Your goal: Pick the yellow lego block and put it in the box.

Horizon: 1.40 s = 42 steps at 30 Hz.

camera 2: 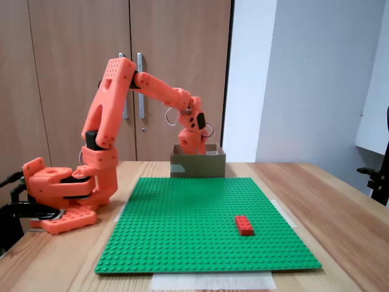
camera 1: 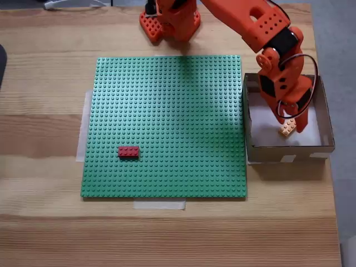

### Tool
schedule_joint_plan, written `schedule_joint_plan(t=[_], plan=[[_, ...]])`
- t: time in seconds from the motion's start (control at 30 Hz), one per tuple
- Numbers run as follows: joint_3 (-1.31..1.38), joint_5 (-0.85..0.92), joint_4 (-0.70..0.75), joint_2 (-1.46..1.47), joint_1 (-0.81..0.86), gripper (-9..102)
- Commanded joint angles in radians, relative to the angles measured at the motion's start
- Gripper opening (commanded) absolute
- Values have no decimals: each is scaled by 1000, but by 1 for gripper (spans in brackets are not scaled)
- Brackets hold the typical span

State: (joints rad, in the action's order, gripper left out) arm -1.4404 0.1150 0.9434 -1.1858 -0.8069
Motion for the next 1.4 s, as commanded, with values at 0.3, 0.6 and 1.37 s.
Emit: schedule_joint_plan(t=[0.3,0.6,1.37], plan=[[-117,35,-146,-347,44,14],[-256,95,-230,-577,120,10],[-643,-9,-468,-1143,560,-1]])
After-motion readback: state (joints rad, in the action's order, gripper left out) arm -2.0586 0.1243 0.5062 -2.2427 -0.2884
